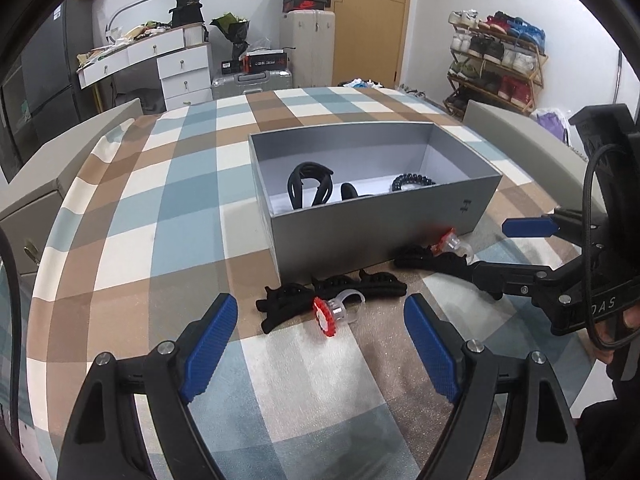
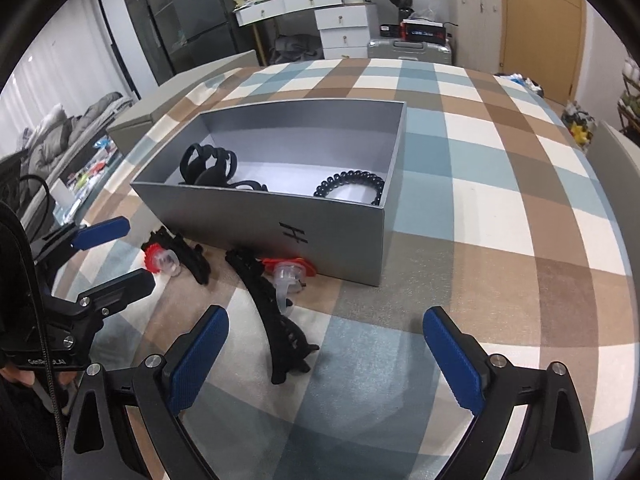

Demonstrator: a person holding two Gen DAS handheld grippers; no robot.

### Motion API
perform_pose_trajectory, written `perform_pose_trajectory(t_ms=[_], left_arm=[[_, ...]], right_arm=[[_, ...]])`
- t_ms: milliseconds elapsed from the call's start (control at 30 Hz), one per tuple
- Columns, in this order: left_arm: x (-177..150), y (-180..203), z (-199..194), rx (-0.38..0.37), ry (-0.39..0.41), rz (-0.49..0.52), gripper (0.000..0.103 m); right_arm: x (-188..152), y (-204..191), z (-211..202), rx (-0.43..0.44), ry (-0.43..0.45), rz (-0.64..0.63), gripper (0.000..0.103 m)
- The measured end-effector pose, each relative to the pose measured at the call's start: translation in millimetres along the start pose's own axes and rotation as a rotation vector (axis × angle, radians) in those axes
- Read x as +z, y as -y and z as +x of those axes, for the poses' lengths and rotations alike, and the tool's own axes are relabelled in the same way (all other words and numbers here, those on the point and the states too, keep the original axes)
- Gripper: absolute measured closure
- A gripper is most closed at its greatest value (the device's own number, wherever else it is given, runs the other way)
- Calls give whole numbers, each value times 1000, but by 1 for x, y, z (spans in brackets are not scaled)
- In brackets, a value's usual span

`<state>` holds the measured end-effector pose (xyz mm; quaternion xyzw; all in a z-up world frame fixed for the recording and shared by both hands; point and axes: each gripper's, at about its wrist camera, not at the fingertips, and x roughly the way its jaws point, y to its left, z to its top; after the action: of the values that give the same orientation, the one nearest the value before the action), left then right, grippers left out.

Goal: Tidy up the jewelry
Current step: 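Withdraw both tools and move them to the red-and-clear plastic pieces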

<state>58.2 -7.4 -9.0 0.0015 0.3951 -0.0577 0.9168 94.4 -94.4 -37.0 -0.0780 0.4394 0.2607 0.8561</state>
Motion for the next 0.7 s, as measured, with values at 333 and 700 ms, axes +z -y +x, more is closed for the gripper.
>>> perform_pose_trajectory(t_ms=[333,700], left_arm=[[0,-8,1,17,-7,-29,21],[0,-10,4,30,-25,-28,21]], right_arm=[[2,15,-2,-68,3,40,6],[2,16,-1,-74,-5,49,6]])
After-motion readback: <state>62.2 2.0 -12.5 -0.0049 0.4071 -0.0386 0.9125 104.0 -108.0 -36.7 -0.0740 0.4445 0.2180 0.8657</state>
